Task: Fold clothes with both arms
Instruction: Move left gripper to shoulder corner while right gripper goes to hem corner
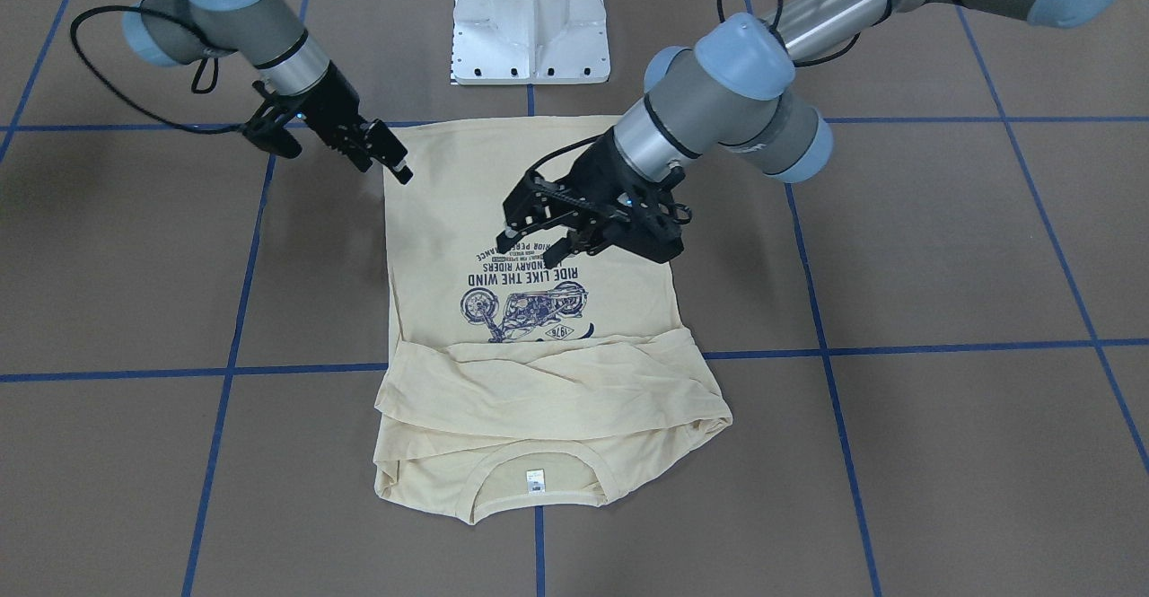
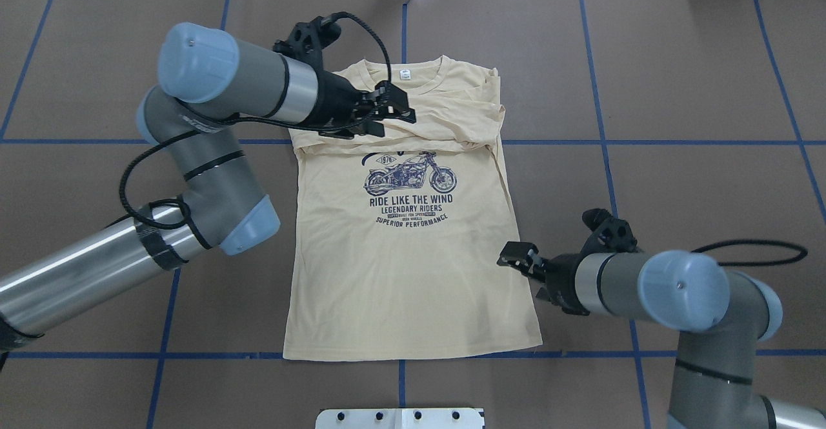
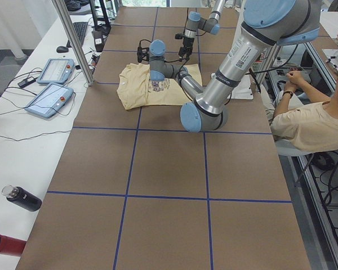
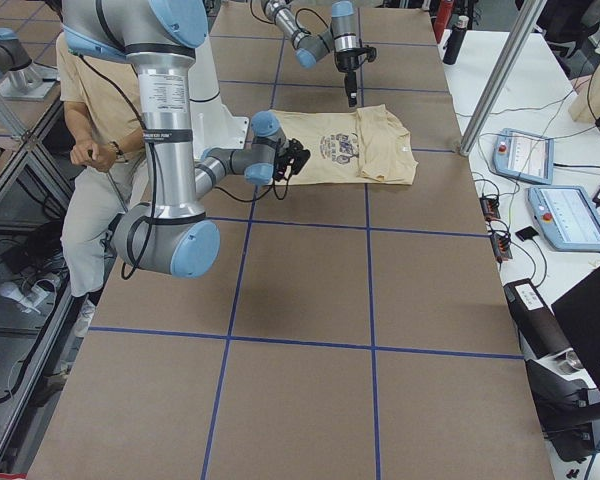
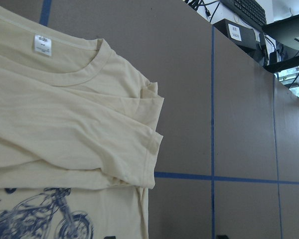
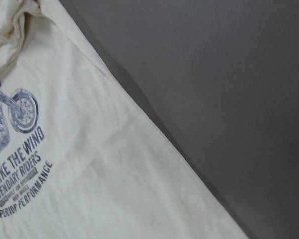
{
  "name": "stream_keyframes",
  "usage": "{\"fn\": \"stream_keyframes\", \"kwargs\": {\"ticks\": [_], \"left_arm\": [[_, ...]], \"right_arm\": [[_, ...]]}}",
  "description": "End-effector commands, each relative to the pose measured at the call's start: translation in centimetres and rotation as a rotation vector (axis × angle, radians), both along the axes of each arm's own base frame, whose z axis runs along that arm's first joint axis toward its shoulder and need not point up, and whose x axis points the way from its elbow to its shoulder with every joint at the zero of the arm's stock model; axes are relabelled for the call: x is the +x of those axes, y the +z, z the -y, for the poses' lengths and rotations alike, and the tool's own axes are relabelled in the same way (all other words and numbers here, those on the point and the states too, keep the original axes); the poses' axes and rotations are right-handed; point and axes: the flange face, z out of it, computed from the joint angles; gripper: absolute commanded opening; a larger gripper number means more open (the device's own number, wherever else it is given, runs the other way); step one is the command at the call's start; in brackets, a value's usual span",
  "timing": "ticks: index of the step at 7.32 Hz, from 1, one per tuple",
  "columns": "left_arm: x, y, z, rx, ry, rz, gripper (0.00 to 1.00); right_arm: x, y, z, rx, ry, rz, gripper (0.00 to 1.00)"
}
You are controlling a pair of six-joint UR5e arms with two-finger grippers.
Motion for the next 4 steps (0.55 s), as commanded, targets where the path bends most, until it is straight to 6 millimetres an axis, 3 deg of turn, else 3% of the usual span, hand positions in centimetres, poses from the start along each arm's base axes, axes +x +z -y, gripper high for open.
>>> {"fn": "stream_keyframes", "kwargs": {"ticks": [1, 4], "left_arm": [[-2.9, 3.8, 0.5, 0.032, 0.026, 0.048, 0.7], [-2.8, 4.1, 0.5, 0.021, 0.011, 0.051, 0.71]], "right_arm": [[-1.6, -1.6, -5.6, -0.051, 0.037, -0.136, 1.0], [-2.2, -0.1, -6.5, -0.106, 0.056, -0.192, 0.98]]}}
